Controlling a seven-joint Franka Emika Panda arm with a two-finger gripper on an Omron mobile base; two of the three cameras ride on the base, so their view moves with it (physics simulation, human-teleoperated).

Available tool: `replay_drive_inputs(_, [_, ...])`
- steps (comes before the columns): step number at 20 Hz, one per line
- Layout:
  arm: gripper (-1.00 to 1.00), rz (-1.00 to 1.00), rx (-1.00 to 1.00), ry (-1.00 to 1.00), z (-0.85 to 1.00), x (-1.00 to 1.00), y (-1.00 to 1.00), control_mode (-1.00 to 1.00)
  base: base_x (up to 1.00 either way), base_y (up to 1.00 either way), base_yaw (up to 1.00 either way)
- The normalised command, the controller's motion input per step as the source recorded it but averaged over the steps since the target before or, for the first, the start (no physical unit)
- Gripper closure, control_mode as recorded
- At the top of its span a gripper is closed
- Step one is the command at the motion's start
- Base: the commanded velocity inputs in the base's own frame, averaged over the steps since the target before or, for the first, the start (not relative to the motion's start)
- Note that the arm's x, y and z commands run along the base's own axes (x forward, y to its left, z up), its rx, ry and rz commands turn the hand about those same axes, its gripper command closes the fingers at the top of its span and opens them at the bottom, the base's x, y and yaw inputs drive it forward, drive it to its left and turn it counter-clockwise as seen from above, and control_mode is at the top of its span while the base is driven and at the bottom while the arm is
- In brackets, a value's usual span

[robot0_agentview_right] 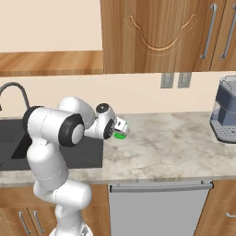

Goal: Clear the mugs and bowl far away from the sink.

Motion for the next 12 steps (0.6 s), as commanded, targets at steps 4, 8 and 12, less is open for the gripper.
replay_drive_inputs(4, [-1.0,0.0,0.0,0.0,-0.26,0.32,-0.08,-1.0,0.0,0.0,0.0])
replay_drive_inputs(8, [-1.0,0.0,0.0,0.0,-0.26,0.32,-0.01,-1.0,0.0,0.0,0.0])
replay_drive_inputs(12, [1.0,0.0,0.0,0.01,-0.22,0.34,-0.01,-1.0,0.0,0.0,0.0])
